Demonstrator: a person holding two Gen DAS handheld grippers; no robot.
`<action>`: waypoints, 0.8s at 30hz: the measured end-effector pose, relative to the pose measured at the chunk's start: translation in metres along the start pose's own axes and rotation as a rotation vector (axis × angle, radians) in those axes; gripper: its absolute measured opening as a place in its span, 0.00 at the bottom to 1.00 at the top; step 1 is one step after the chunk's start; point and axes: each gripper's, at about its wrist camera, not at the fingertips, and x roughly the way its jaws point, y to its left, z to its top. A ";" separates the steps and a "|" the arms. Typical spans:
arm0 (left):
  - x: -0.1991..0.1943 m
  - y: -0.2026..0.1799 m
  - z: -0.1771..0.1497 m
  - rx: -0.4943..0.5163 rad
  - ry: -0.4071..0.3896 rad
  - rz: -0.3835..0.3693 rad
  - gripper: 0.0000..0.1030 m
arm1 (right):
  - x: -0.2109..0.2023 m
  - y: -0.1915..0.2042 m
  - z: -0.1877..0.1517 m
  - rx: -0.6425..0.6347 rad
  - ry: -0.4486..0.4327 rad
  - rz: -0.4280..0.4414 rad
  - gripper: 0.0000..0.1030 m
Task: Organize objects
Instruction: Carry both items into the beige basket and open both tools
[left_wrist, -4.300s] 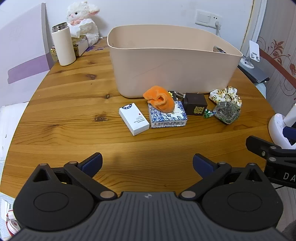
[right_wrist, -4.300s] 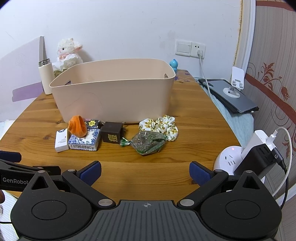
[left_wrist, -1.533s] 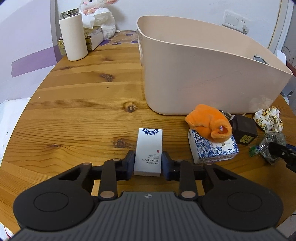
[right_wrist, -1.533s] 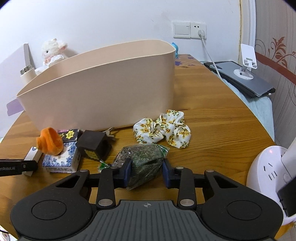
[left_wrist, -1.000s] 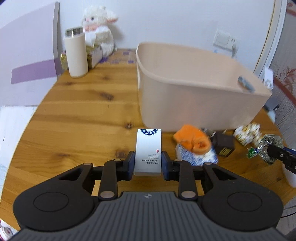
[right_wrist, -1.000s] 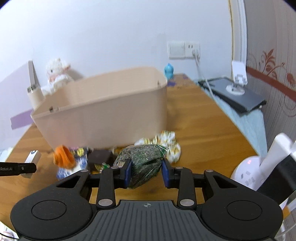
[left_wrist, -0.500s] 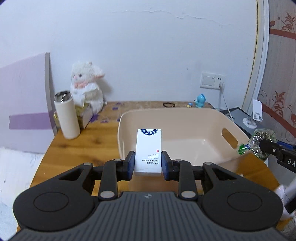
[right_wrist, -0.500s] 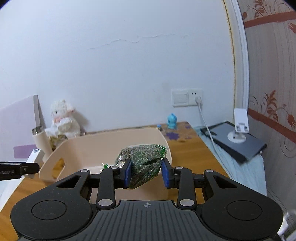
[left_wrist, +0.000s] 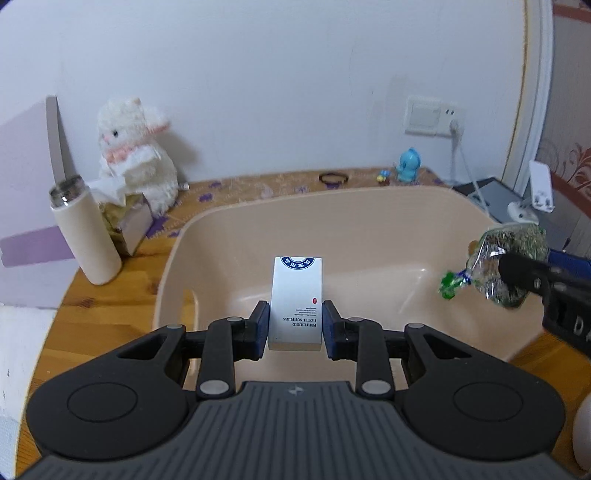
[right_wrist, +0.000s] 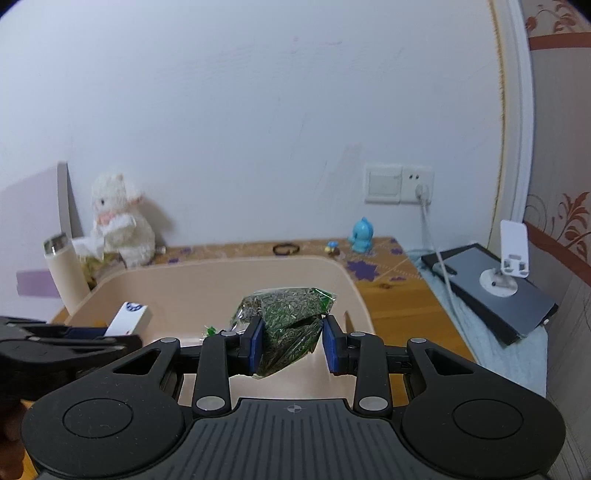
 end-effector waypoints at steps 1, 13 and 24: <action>0.006 -0.001 -0.001 0.002 0.013 0.004 0.31 | 0.005 0.001 -0.002 -0.005 0.015 0.000 0.30; 0.020 -0.013 -0.010 0.082 0.054 -0.015 0.34 | 0.024 0.008 -0.014 -0.034 0.110 0.001 0.42; -0.030 -0.006 -0.009 0.070 -0.020 -0.008 0.72 | -0.031 0.000 -0.011 -0.063 0.017 -0.024 0.75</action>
